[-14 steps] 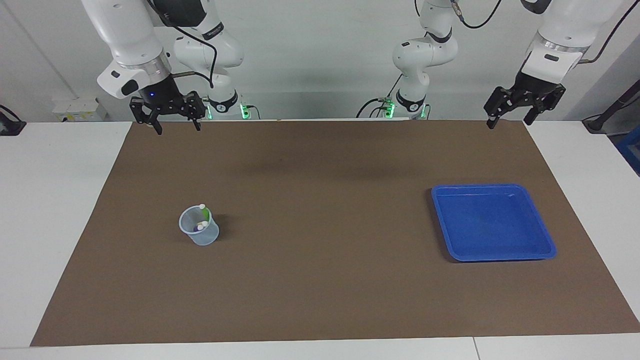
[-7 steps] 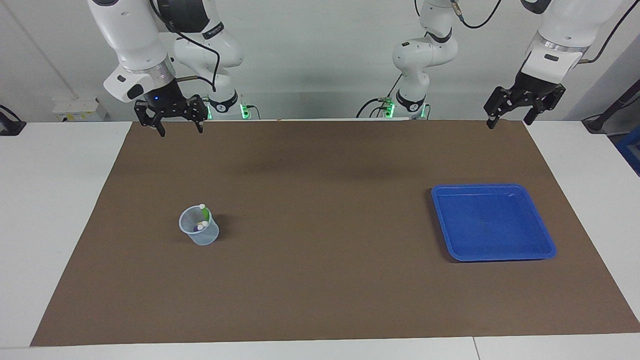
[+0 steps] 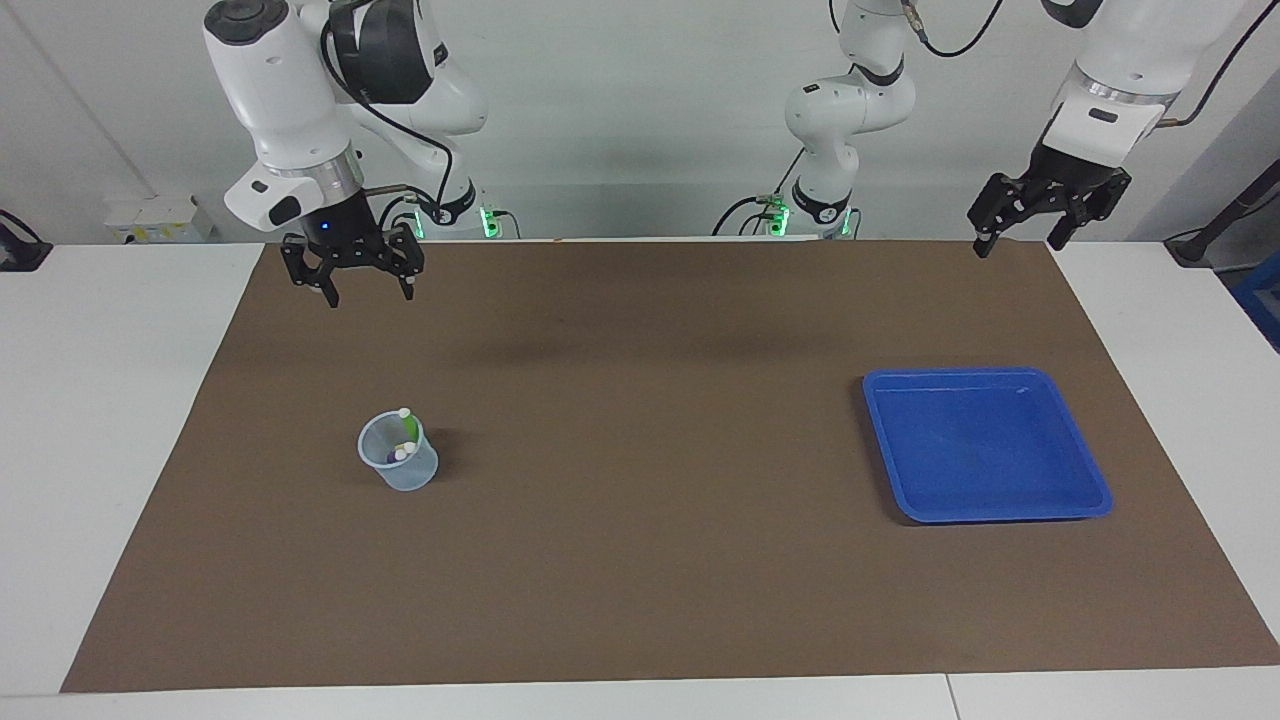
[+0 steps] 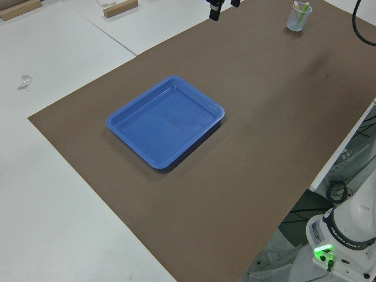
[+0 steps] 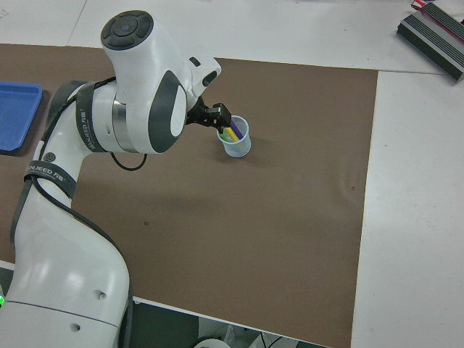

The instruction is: Right arm passes pens to left for tray arrangement

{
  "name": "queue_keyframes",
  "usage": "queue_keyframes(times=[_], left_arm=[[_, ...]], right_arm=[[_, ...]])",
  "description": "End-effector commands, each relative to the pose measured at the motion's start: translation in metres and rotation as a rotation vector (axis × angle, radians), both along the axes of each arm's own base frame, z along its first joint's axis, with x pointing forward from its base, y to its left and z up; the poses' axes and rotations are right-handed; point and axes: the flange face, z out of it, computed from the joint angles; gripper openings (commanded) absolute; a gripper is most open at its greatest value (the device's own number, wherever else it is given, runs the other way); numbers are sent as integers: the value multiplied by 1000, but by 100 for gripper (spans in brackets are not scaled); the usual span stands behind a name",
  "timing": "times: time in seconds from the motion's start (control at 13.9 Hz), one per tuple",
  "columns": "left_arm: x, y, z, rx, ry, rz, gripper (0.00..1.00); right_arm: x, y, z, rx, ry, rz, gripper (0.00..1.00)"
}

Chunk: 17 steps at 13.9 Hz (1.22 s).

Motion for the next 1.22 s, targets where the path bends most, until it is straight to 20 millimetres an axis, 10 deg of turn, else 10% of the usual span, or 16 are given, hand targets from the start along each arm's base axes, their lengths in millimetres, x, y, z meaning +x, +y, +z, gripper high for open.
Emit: queue_keyframes(times=[0.0,0.57,1.15], left_arm=[[-9,1,1,8,5,6,100],[-9,0,1,8,5,4,100],[-9,1,1,8,5,6,100]], right_arm=[[18,9,-24,36,-25,0,100],[76,7,-94,67,-122,-3,100],[77,-2,-141,56,-29,19,82]])
